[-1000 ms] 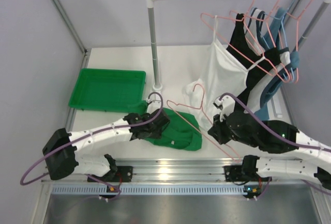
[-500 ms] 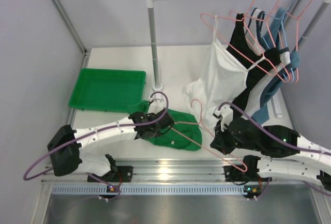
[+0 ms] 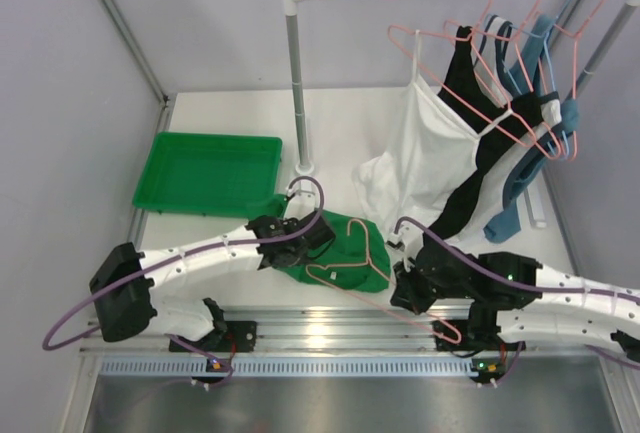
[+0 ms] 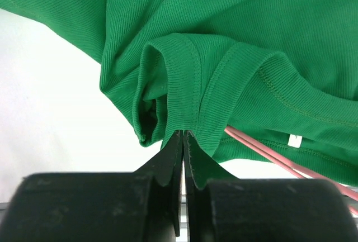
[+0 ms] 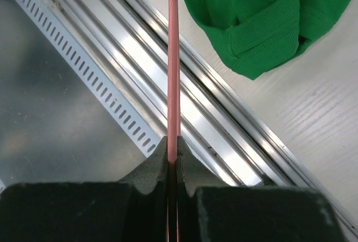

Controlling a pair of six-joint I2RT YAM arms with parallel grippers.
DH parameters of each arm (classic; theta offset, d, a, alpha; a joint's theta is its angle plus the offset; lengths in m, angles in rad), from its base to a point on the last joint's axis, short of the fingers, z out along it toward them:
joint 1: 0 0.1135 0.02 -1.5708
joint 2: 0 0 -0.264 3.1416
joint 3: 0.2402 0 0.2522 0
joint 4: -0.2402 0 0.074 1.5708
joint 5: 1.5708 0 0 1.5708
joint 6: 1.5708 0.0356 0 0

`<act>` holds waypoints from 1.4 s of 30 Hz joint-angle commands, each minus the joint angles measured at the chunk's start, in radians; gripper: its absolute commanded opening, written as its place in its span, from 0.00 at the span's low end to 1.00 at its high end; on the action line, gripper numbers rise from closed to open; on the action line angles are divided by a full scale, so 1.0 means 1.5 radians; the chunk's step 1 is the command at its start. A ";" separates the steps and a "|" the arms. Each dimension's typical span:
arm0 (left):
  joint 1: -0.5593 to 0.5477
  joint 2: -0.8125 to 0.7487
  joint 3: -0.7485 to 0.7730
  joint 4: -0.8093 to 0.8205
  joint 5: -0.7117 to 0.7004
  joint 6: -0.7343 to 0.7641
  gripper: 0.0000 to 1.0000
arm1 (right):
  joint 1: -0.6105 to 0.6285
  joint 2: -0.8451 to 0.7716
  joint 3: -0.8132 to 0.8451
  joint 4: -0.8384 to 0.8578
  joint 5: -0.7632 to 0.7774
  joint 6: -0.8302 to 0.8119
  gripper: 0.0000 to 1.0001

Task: Place the tank top on the hanger

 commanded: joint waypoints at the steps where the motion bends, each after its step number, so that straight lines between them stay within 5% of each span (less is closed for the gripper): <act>1: -0.002 -0.029 0.007 -0.010 -0.015 -0.011 0.07 | 0.014 -0.011 -0.018 0.106 0.036 0.019 0.00; 8: -0.001 -0.050 -0.002 -0.011 -0.004 -0.012 0.23 | 0.023 -0.056 -0.045 0.147 0.081 0.028 0.00; 20: 0.001 -0.043 -0.013 0.004 0.009 -0.004 0.29 | 0.025 -0.076 -0.116 0.250 0.085 0.028 0.00; 28: 0.000 -0.040 -0.021 0.029 0.031 0.011 0.44 | 0.025 -0.066 -0.126 0.289 0.084 0.026 0.00; 42: -0.001 -0.040 -0.030 0.034 0.005 0.018 0.44 | 0.025 -0.023 -0.137 0.361 0.070 0.027 0.00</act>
